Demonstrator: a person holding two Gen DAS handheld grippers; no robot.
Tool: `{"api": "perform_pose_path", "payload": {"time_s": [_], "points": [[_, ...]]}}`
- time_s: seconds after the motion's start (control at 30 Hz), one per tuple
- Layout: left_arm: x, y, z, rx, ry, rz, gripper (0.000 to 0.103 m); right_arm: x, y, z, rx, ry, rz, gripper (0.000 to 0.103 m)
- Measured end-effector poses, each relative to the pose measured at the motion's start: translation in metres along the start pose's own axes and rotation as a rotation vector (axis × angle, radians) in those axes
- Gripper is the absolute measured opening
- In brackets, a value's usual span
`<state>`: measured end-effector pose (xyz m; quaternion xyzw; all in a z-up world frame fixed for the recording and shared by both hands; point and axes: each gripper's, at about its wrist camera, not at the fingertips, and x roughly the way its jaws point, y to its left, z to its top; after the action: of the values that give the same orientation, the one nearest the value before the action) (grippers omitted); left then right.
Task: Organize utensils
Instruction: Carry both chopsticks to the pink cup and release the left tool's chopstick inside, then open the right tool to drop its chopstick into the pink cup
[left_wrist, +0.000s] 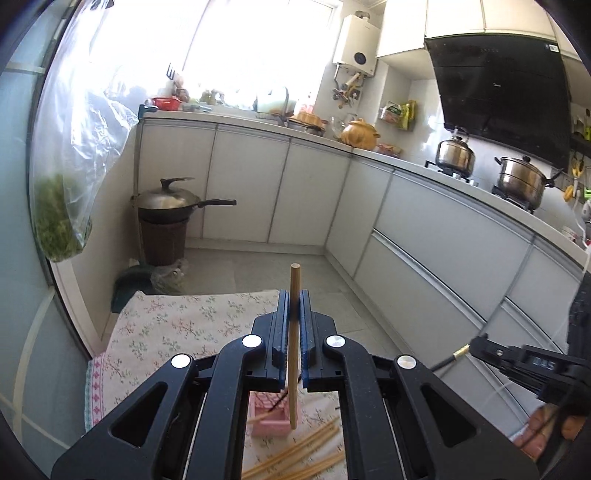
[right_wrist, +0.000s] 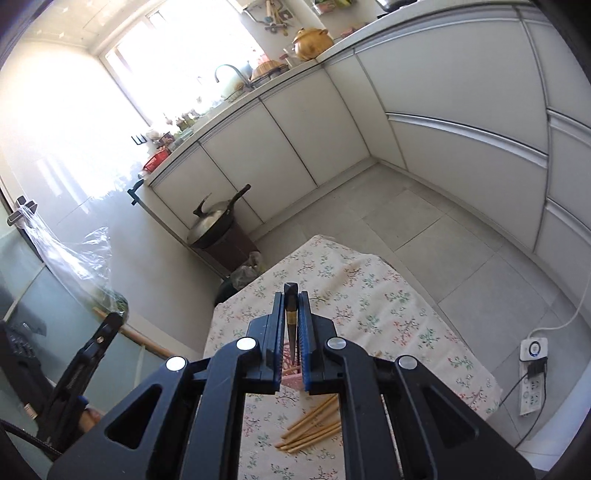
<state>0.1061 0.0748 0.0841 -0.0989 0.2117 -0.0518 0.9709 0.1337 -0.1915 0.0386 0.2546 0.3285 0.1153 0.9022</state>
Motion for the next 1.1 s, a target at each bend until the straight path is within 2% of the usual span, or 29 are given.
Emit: {"api": "perform_pose_path", "payload": {"time_s": [0.13,0.23,0.3,0.37,0.53,0.63,0.93,1.03,1.1], "points": [[0.032,0.004,-0.001,0.002,0.009,0.042,0.005,0.02,0.011,0.004,-0.023,0.024,-0.003,0.007],[0.057,0.011,-0.008,-0.024,0.058,0.022,0.008,0.037,0.018,0.002,-0.038,0.046,-0.007,0.007],[0.07,0.017,-0.015,-0.029,0.095,0.041,0.026,0.049,0.02,0.001,-0.042,0.064,-0.011,0.007],[0.068,0.023,-0.016,-0.034,0.094,0.038,0.031,0.058,0.022,-0.001,-0.046,0.082,-0.009,0.007],[0.037,0.039,0.001,-0.1,0.022,0.049,0.045,0.076,0.03,-0.006,-0.063,0.109,-0.015,0.007],[0.023,0.044,0.006,-0.123,0.003,0.082,0.057,0.087,0.035,-0.009,-0.086,0.124,-0.032,0.007],[0.02,0.044,0.003,-0.111,0.021,0.07,0.059,0.132,0.046,-0.017,-0.146,0.167,-0.115,0.007],[0.028,0.042,-0.002,-0.093,0.053,0.094,0.059,0.15,0.043,-0.02,-0.123,0.186,-0.085,0.011],[0.033,0.042,-0.005,-0.077,0.076,0.115,0.059,0.151,0.038,-0.02,-0.095,0.168,-0.077,0.013]]}}
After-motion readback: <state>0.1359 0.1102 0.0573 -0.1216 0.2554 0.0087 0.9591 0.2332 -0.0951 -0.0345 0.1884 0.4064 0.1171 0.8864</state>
